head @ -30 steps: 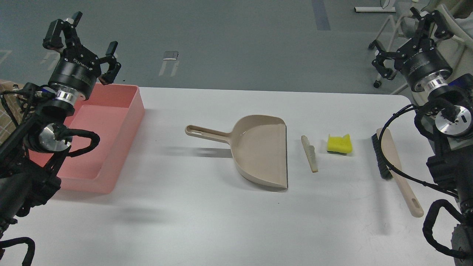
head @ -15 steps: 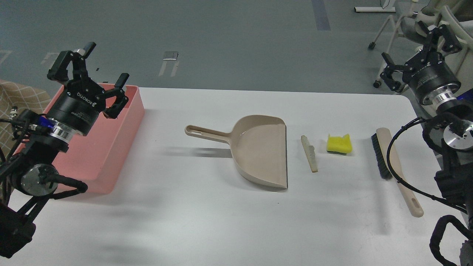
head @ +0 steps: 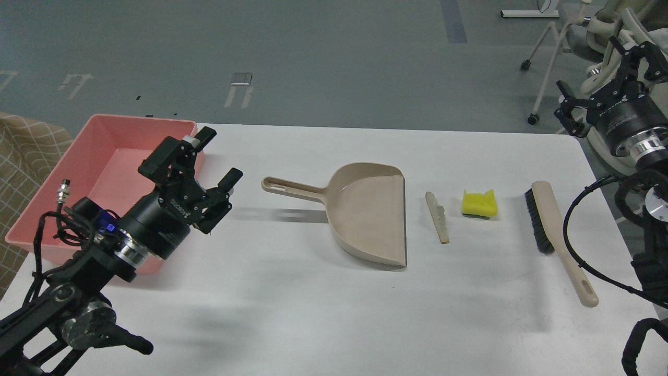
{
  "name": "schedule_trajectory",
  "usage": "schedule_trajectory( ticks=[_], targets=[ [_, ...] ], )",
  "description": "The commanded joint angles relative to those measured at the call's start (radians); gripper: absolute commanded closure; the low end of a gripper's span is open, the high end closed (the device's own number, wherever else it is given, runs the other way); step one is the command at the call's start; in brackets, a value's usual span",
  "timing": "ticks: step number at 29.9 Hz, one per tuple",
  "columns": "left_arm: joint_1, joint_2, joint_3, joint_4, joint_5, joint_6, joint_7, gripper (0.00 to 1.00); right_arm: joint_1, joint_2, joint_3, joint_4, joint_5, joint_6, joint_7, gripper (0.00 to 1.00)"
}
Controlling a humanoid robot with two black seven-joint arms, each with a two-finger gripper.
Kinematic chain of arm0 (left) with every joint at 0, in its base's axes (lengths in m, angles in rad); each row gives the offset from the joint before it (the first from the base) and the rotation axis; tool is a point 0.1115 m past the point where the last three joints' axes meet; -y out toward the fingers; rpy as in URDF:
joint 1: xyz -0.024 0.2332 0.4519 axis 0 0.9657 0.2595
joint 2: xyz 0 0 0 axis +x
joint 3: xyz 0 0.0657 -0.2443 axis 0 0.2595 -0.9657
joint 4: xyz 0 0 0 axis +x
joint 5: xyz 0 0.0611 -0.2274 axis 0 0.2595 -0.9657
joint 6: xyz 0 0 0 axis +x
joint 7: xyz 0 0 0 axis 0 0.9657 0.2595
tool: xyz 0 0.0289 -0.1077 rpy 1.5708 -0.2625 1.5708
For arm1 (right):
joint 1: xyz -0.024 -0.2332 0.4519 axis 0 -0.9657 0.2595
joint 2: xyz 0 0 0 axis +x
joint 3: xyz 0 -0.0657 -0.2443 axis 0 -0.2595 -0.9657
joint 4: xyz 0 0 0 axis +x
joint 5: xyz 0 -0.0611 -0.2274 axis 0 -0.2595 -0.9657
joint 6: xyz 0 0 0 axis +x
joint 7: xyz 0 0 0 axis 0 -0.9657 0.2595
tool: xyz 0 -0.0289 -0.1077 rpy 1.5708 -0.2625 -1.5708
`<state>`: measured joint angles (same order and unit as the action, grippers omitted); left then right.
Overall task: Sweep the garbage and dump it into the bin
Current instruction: 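Reach the left gripper to the beige dustpan handle and grasp it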
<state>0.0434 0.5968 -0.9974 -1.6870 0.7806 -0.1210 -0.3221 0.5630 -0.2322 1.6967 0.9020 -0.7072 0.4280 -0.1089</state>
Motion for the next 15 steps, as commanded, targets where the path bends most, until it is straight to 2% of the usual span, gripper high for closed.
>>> schedule_trajectory(
  ticks=[1,3,5,7,15],
  targets=[
    [-0.045,-0.021,0.072,0.084,0.042,0.009,0.001,0.07,-0.021,-0.007,0.015,0.003,0.0,0.002,0.0,0.0],
    [-0.089,-0.037,0.126,0.153,0.043,0.011,-0.005,0.07,-0.029,-0.009,0.017,0.005,0.0,0.003,0.0,0.0],
    [-0.15,-0.066,0.183,0.22,0.049,0.012,-0.014,0.15,-0.035,-0.019,0.018,0.006,0.0,0.002,0.0,0.0],
    [-0.174,-0.072,0.203,0.248,0.049,0.012,-0.014,0.17,-0.035,-0.021,0.018,0.006,0.0,0.002,0.0,0.0],
    [-0.333,-0.218,0.318,0.507,0.049,0.012,-0.018,0.17,-0.037,-0.021,0.021,0.006,0.0,-0.002,0.0,0.0]
  ],
)
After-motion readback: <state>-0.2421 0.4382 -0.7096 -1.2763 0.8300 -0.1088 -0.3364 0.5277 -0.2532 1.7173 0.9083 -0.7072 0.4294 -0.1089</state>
